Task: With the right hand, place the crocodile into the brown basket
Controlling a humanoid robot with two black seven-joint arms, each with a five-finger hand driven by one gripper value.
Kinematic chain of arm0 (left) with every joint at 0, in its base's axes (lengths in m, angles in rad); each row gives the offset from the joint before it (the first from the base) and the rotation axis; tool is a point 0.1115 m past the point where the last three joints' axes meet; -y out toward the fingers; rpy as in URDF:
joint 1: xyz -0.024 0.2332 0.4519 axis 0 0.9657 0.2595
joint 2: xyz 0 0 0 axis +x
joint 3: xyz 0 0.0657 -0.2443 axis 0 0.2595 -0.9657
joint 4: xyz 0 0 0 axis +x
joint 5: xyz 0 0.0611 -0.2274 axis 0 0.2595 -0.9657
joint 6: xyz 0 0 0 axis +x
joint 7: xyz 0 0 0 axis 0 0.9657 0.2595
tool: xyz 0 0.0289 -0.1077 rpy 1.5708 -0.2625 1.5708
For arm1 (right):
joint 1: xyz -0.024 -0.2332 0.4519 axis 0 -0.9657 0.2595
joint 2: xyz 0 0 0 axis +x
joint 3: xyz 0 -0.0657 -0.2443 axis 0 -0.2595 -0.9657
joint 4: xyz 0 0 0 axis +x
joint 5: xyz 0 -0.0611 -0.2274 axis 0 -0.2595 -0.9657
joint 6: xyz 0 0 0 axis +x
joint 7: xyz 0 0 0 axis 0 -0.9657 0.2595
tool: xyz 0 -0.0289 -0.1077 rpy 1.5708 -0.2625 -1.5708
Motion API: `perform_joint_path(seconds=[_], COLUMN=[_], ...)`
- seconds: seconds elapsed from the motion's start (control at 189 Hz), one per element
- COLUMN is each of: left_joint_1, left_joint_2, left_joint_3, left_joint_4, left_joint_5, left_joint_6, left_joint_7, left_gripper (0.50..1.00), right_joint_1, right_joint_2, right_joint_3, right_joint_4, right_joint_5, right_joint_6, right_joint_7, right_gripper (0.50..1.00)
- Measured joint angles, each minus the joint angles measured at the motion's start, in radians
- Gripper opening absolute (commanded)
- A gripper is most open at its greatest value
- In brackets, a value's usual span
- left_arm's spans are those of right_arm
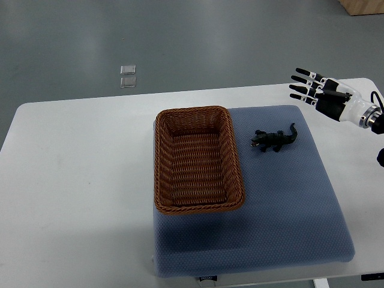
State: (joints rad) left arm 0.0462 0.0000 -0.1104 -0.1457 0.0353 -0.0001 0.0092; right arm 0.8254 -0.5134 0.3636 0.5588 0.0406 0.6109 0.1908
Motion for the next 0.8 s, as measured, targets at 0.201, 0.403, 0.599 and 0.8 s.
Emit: perform_joint_path(seconds=[0.201, 0.403, 0.599, 0.8], left_joint_1=[0.0, 0.0, 0.0, 0.0], left_joint_2=[0.0, 0.0, 0.0, 0.0], left_joint_3=[0.0, 0.0, 0.0, 0.0], left_joint_4=[0.0, 0.0, 0.0, 0.0], left_joint_5=[0.0, 0.0, 0.0, 0.0], left_joint_6=[0.0, 0.0, 0.0, 0.0], left_joint_7=[0.0, 0.0, 0.0, 0.0], left_gripper=[1.0, 1.0, 1.0, 1.0], right_joint_1=[-0.003, 0.02, 0.036, 0.053], right_joint_2=[-0.01, -0.025, -0.043, -0.058], right_joint_3=[0.005, 0.006, 0.012, 0.013], right_joint_4=[0.011, 0.089, 0.179, 0.255], right_joint_5=[-0.147, -0.271, -0.46, -0.743], right_joint_6=[0.0, -0.008, -0.087, -0.175], right_joint_7=[0.023, 0.053, 0.1, 0.194], right_gripper=[0.928, 0.928, 0.928, 0.928])
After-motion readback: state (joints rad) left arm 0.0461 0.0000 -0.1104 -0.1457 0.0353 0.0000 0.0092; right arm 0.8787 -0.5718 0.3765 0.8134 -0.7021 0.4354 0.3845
